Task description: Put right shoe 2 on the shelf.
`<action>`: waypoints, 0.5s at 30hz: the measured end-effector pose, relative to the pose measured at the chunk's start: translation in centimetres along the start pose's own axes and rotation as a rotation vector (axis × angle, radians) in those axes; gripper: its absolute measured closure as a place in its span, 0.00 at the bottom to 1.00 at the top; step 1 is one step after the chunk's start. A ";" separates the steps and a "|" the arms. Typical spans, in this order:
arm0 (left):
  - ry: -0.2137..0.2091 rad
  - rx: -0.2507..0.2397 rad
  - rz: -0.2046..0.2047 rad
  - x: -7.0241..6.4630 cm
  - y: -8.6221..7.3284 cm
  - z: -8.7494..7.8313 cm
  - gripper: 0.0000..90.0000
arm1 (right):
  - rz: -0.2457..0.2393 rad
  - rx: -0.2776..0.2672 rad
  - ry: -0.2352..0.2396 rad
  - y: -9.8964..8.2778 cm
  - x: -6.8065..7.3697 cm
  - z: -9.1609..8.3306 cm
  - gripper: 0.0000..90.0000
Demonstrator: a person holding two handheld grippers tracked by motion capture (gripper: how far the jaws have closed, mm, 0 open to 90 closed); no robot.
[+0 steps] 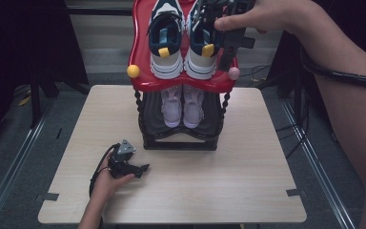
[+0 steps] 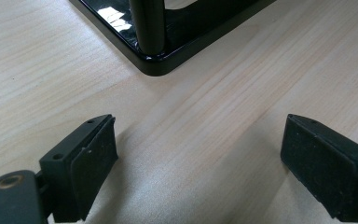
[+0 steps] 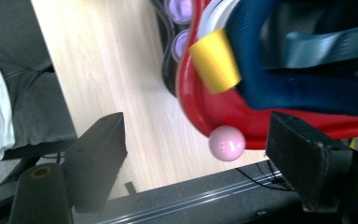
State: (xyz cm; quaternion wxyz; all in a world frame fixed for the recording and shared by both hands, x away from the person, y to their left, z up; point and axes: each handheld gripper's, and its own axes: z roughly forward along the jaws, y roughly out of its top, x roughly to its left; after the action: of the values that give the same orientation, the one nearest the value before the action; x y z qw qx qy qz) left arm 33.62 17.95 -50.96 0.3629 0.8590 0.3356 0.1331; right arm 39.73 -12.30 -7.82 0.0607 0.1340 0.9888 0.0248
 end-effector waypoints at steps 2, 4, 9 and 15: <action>-0.001 0.000 0.000 0.0 0.0 0.0 0.11 | 0.003 0.013 0.012 -0.3 0.1 0.1 0.22; -0.003 -0.001 0.001 0.0 0.0 0.0 0.11 | 0.005 0.014 0.018 -0.7 0.2 0.1 0.23; -0.005 0.000 0.003 0.1 0.0 0.0 0.11 | 0.014 0.019 0.030 -1.7 0.4 0.4 0.24; -0.003 0.000 0.004 0.1 0.0 0.0 0.11 | 0.028 0.037 0.049 -2.9 0.6 1.2 0.24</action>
State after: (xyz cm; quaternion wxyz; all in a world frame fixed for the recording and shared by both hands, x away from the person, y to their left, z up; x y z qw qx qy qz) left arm 33.67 17.98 -50.96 0.3632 0.8598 0.3336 0.1325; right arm 38.58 -14.85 -9.29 0.0333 0.1484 0.9883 0.0106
